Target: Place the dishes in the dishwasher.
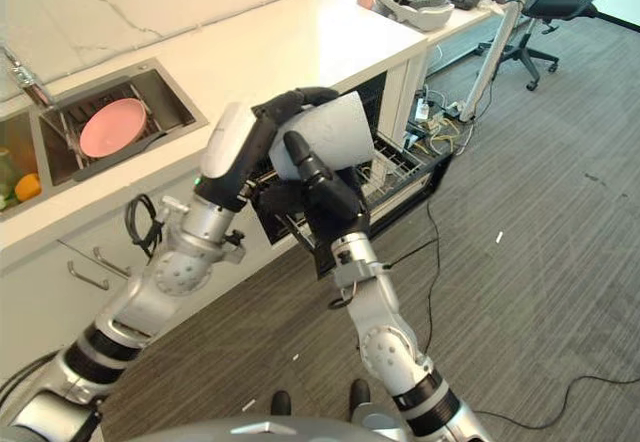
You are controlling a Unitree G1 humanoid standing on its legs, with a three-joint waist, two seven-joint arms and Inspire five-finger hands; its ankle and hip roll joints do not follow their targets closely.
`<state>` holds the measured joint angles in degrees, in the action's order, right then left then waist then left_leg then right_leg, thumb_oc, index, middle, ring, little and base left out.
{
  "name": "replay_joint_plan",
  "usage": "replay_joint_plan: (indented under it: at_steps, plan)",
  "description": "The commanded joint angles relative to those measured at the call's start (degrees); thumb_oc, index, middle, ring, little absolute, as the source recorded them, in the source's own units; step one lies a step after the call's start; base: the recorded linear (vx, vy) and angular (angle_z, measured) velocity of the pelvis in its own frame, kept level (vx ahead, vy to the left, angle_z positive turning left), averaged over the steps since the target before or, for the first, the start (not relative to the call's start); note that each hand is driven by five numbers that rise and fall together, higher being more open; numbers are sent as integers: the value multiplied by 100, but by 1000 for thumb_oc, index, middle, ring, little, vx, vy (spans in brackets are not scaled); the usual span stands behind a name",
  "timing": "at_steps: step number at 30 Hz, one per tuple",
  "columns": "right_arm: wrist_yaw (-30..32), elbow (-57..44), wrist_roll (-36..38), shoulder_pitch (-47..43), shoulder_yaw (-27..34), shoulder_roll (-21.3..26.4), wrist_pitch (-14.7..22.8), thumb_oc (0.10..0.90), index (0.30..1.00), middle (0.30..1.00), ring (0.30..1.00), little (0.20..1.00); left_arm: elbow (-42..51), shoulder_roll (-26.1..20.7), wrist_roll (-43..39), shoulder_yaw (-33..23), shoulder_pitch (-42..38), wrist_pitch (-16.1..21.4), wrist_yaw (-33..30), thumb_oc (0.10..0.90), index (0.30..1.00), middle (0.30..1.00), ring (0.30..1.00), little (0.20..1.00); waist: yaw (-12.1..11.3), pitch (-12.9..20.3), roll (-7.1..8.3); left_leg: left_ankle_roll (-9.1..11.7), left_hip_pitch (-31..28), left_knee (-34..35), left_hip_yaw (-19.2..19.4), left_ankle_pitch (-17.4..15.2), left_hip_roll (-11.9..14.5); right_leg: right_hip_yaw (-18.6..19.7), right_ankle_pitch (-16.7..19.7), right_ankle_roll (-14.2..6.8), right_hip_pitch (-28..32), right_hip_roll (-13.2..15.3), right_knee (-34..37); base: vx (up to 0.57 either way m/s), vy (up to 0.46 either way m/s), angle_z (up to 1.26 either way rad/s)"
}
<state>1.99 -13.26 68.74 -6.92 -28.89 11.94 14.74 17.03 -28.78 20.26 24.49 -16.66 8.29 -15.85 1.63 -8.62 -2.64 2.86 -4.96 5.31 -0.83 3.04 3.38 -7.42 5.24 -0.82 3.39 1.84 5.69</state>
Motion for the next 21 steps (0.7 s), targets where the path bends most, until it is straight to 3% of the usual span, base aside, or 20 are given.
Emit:
replay_joint_plan:
  at_steps: [1, 2, 5, 10, 12, 16, 21]
  plan:
    - [-590, -516, 45, -839, 541, -471, 462, 400, 300, 300, 300, 300, -4, 41, -592, 517, -101, 522, 129, 400, 300, 300, 300, 300, -28, 394, 285, 312, -74, -31, 192, -418, 216, -131, -862, -593, 504, 505, -69, -9, -7, 4]
    - [-597, -458, 78, -844, 585, -510, 498, 400, 300, 300, 300, 300, -467, 237, -341, 812, -48, 457, 90, 400, 300, 300, 300, 300, -30, 394, 284, 312, -61, -31, 178, -411, 218, -148, -866, -587, 502, 499, -69, -9, -7, 4]
    - [-532, -453, 98, -815, 683, -559, 589, 400, 300, 300, 300, 300, -843, 331, -55, 970, -20, 389, -24, 400, 300, 300, 300, 300, -27, 396, 279, 315, -43, -31, 156, -401, 216, -169, -871, -585, 504, 491, -69, -8, -5, 7]
    - [-375, -496, 13, -743, 905, -556, 736, 400, 300, 300, 300, 300, -1004, 343, 140, 961, 45, 348, -126, 400, 300, 300, 300, 300, -21, 394, 263, 321, -10, -31, 132, -388, 208, -199, -878, -587, 494, 487, -69, -11, 1, 8]
    - [-102, -494, -332, -664, 1311, -420, 904, 400, 300, 300, 300, 300, -1071, 271, 186, 795, 265, 350, -221, 800, 900, 900, 900, 900, -35, 406, 244, 329, 63, -31, 39, -359, 196, -236, -882, -581, 455, 472, -69, -8, 4, 2]
    - [106, -405, -710, -591, 1630, -264, 967, 400, 300, 300, 300, 300, -1057, 198, 182, 593, 456, 353, -279, 800, 900, 900, 900, 900, -52, 426, 247, 329, 84, -31, -10, -355, 183, -260, -908, -577, 467, 477, -69, 3, 1, 14]
    - [526, -146, -1502, -592, 2272, 180, 936, 400, 300, 300, 300, 300, -1365, 77, 24, -138, 1072, 231, -529, 800, 900, 900, 900, 900, -142, 432, 247, 322, 130, -31, -116, -331, 142, -324, -927, -562, 485, 477, -69, 4, -8, 14]
